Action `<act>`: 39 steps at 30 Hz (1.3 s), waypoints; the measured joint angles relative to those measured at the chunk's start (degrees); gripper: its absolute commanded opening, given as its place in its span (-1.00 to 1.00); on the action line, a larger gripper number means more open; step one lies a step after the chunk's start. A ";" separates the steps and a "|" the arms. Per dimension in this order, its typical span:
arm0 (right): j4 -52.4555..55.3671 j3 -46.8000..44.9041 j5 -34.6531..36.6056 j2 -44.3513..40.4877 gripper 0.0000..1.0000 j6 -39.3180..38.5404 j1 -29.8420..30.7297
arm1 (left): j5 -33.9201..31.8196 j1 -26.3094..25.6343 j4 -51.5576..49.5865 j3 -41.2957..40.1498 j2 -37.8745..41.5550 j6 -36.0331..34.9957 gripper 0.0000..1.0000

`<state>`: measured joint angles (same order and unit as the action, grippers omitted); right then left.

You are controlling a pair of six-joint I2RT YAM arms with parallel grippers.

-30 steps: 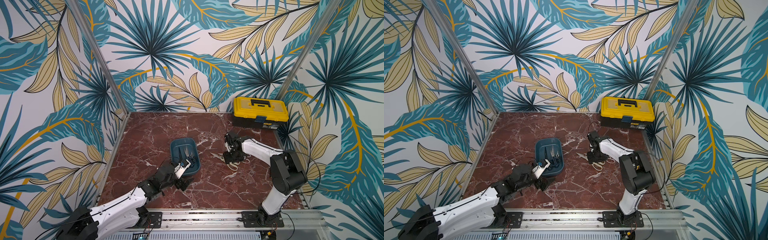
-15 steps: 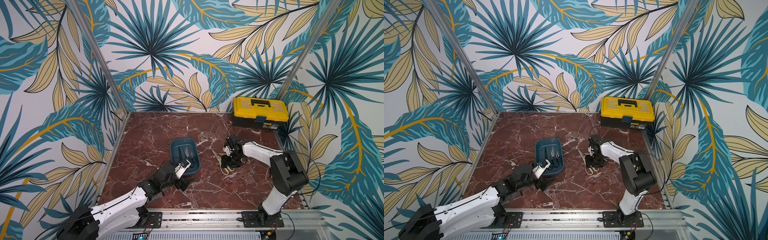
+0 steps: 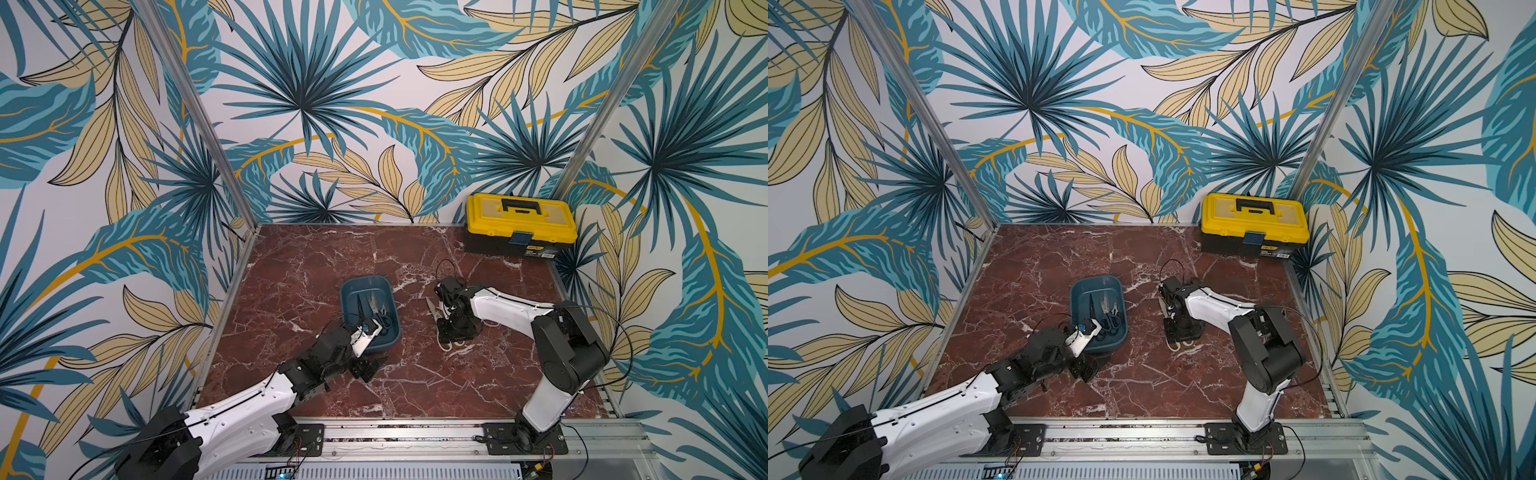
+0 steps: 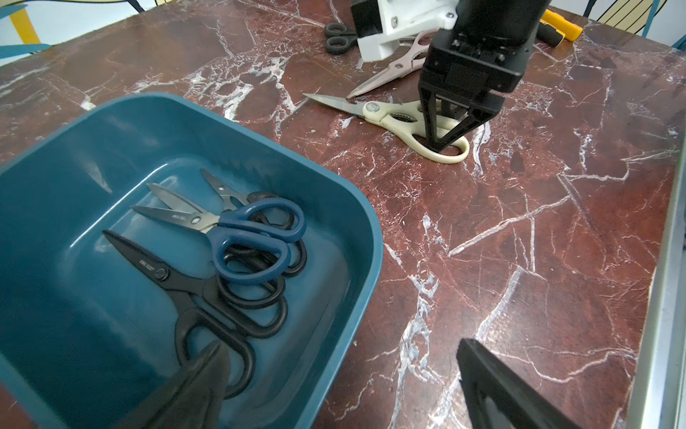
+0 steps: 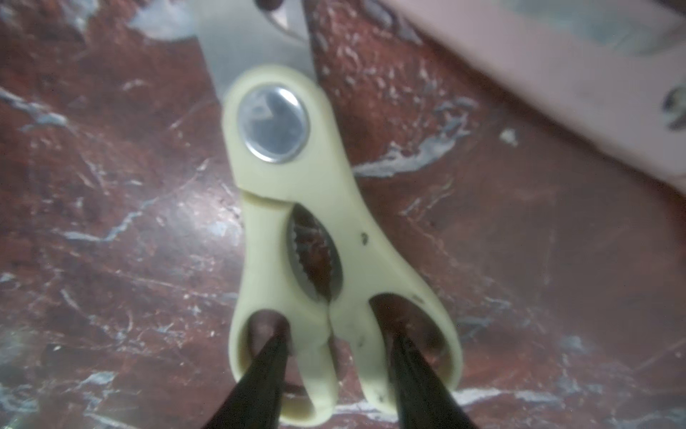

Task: Put the scissors into the storage box
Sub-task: Pick up the scissors from the center of the board, then place the scissors in the storage box.

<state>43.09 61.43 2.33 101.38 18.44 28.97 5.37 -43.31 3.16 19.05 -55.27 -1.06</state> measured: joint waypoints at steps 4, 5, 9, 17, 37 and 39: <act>1.31 1.44 0.72 1.07 -0.41 0.39 1.14 | 0.00 0.00 0.00 0.00 -0.02 0.00 1.00; 1.62 1.73 0.87 1.25 -0.46 0.57 1.22 | -0.02 0.00 0.00 0.00 -0.02 -0.02 1.00; 2.36 2.47 0.90 1.84 -0.62 0.76 1.29 | 0.00 0.00 -0.02 0.00 0.17 -0.02 1.00; 3.39 3.56 0.90 1.81 -0.72 0.57 1.77 | -1.97 0.00 0.20 -1.22 12.87 -0.28 1.00; 6.62 33.03 -4.13 8.46 -0.74 1.77 16.17 | -13.53 1.86 -2.95 -11.19 43.01 2.01 1.00; 6.54 36.06 -5.90 12.44 -0.74 2.73 17.46 | -13.51 2.10 -3.04 -11.19 43.04 2.14 1.00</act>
<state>49.63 97.49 -3.57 113.82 21.17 46.44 -8.14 -41.21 0.12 7.86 -12.23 1.08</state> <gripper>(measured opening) 0.347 0.999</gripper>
